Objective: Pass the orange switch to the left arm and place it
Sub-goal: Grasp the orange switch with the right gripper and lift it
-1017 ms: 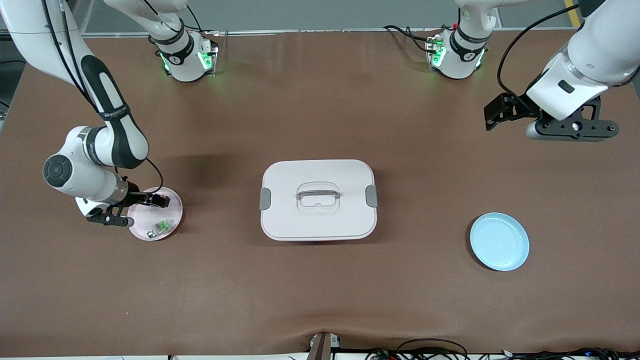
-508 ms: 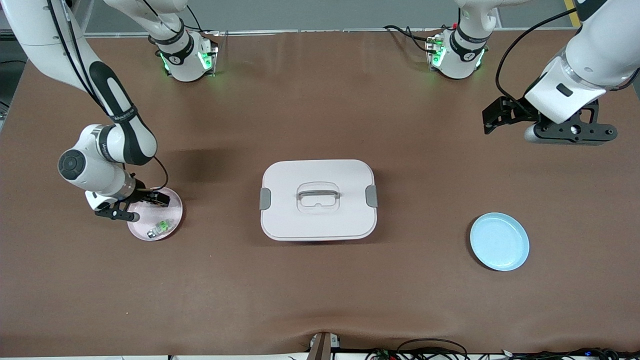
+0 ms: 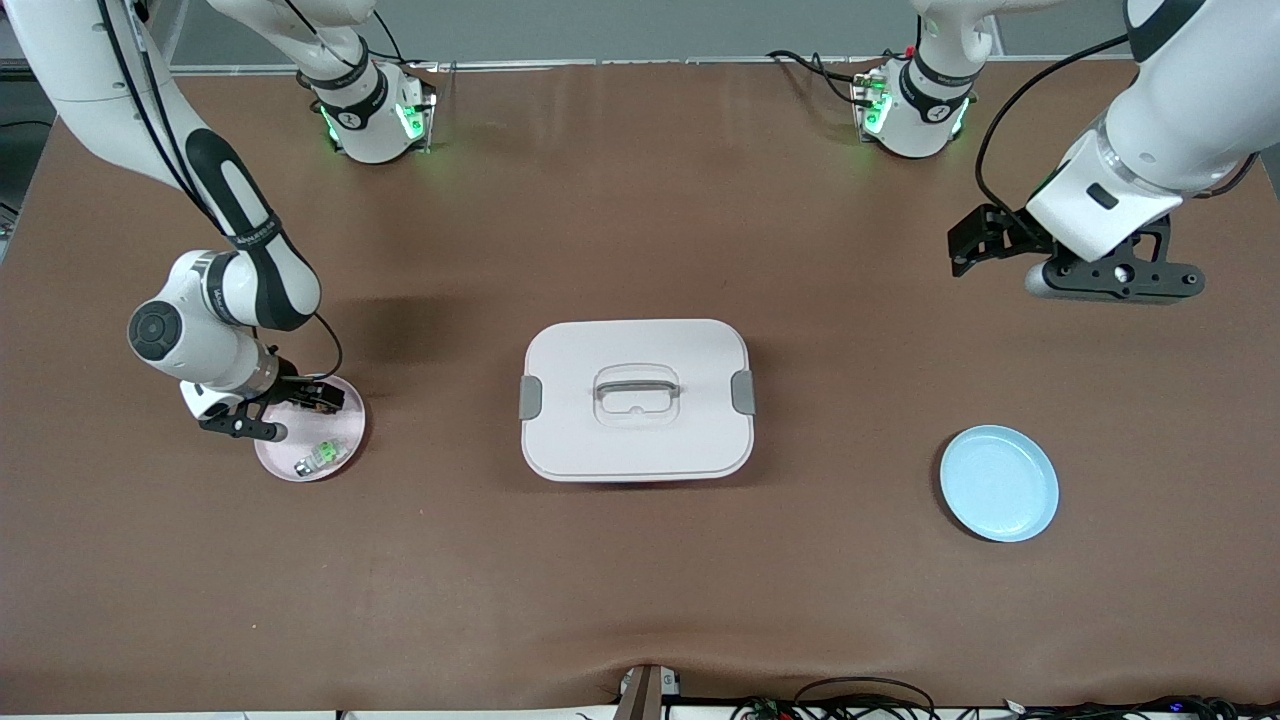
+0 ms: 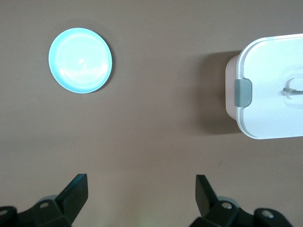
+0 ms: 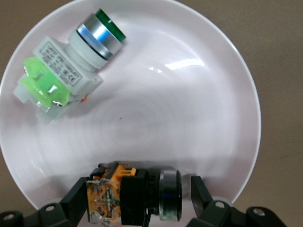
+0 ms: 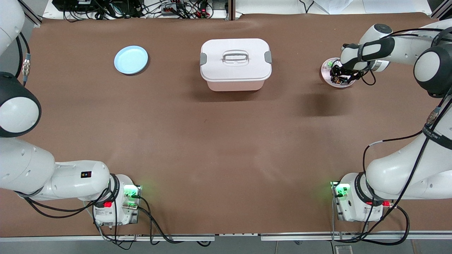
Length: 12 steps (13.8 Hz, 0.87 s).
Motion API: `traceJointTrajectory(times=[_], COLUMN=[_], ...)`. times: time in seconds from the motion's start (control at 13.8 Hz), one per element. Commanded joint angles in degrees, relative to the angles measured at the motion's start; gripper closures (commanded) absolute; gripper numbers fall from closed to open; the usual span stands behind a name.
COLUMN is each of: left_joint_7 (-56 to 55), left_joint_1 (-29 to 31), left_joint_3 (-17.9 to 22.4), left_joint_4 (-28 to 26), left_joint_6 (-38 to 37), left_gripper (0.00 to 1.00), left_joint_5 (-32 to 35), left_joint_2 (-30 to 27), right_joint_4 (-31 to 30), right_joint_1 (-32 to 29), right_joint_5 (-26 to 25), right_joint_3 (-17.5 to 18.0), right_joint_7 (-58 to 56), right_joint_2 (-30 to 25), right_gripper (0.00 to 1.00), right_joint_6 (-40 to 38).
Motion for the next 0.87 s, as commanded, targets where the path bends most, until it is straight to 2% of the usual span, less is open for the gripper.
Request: traceJointTrajectory(times=[0.0, 0.22, 0.29, 0.58, 0.73, 0.8], left_joint_7=[-0.7, -0.8, -0.9, -0.8, -0.8, -0.8], left_joint_1=[-0.3, -0.5, -0.5, -0.5, -0.5, -0.5], left_joint_3=[-0.3, -0.3, -0.3, -0.3, -0.3, -0.4], left_joint_4=[0.9, 0.9, 0.9, 0.9, 0.9, 1.0], left_joint_6=[0.6, 1.6, 1.8, 1.9, 1.9, 1.9], left_gripper=[0.0, 0.0, 0.0, 0.0, 0.0, 0.0], left_joint_5=[-0.1, -0.1, -0.1, -0.1, 0.0, 0.0], left_joint_2=[0.9, 2.0, 2.3, 3.0, 3.1, 3.1], right_joint_4=[0.1, 1.3, 3.2, 16.6, 23.4, 26.4], right_joint_1=[-0.5, -0.7, -0.6, -0.6, -0.4, 0.1], right_joint_5=[0.7, 0.8, 1.4, 9.6, 11.8, 14.9], right_joint_3=[0.8, 1.0, 1.0, 0.9, 1.1, 1.4], right_joint_7=[3.2, 3.5, 3.5, 4.5, 12.7, 18.3], right_joint_2=[-0.6, -0.9, -1.1, -1.9, -2.1, -2.4], right_gripper=[1.0, 1.0, 1.0, 1.0, 1.0, 1.0], right_joint_6=[-2.4, -4.7, -8.3, -32.6, -43.0, -47.2])
